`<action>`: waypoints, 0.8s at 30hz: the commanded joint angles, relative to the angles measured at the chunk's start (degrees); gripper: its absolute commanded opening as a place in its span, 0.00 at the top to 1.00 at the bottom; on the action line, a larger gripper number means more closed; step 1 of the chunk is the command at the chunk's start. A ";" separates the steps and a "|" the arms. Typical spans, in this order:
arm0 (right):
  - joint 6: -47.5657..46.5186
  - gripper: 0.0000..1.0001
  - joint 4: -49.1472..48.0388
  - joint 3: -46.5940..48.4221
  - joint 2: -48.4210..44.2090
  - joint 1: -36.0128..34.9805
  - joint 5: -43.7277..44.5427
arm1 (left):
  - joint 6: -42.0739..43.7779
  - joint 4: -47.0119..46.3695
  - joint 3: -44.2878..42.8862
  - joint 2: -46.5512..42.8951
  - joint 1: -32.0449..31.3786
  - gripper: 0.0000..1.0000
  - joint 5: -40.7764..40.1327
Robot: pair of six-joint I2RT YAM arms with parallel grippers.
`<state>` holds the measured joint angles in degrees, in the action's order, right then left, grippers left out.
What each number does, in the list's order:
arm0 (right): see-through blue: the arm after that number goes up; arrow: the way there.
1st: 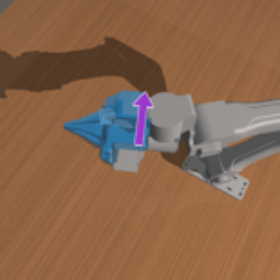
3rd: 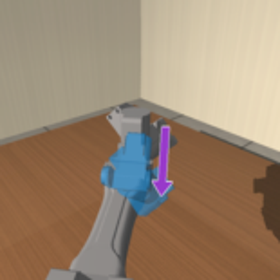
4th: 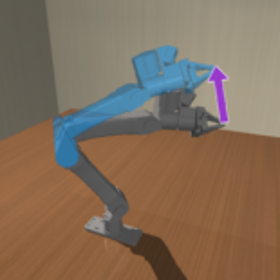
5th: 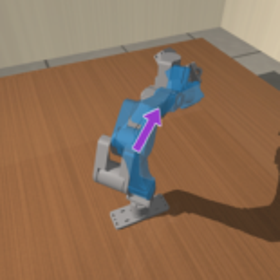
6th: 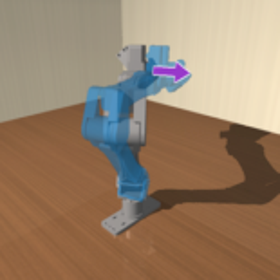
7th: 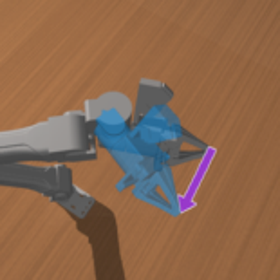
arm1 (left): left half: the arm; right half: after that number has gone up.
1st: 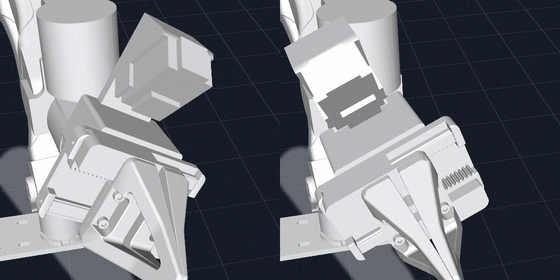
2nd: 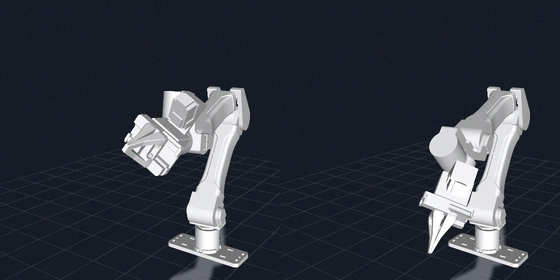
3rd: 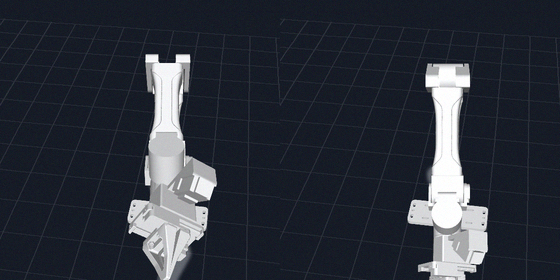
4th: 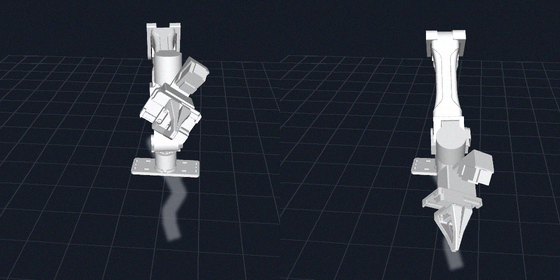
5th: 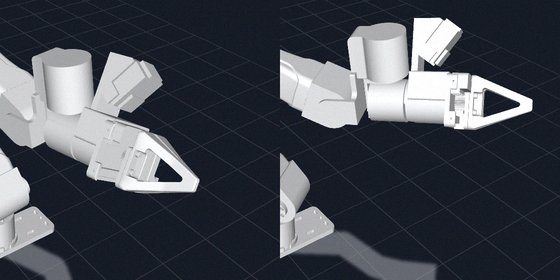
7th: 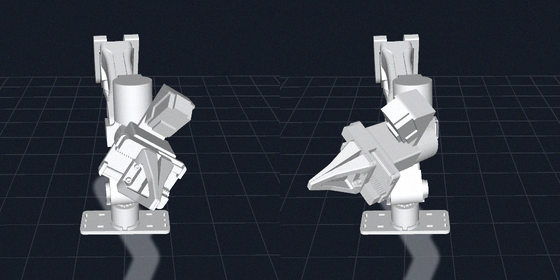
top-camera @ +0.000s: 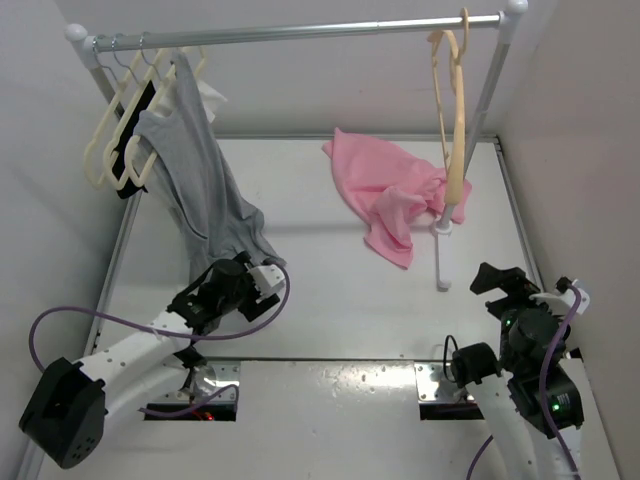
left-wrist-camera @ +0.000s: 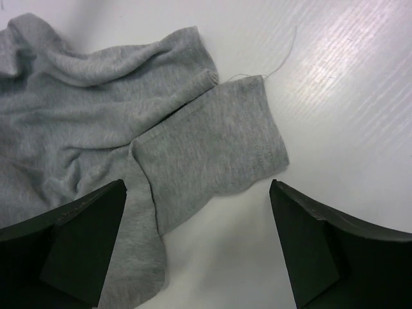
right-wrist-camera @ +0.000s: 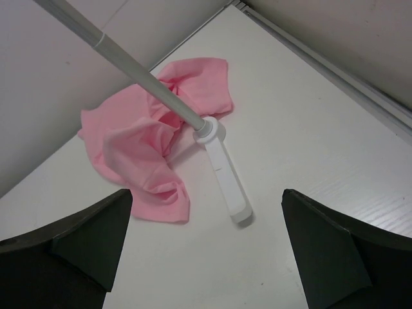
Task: Place the t-shirt on the hanger
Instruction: Move the tshirt to the center of the board
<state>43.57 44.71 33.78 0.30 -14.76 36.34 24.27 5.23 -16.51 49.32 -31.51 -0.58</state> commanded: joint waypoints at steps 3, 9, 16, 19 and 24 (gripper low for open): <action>0.64 0.00 -0.59 1.11 -1.09 -0.35 2.77 | -4.06 -2.17 -2.81 1.82 0.57 0.00 -0.40; -0.59 0.00 -1.11 1.11 -0.56 -0.35 2.25 | 1.05 11.37 -17.83 10.69 -2.14 0.00 18.23; -1.30 0.00 -1.11 2.26 3.04 -0.35 2.25 | 4.03 12.78 -32.86 26.92 -15.94 0.00 6.15; -0.51 0.00 -0.59 2.26 4.53 -0.35 2.25 | 1.58 13.31 -44.10 38.69 -16.57 0.00 5.50; -0.51 0.00 -0.59 2.26 4.54 0.17 1.72 | -3.78 5.61 -59.56 53.38 -16.57 0.00 9.19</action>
<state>43.16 44.86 34.72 4.14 -14.74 37.50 24.32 15.81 -69.54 97.34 -48.27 7.31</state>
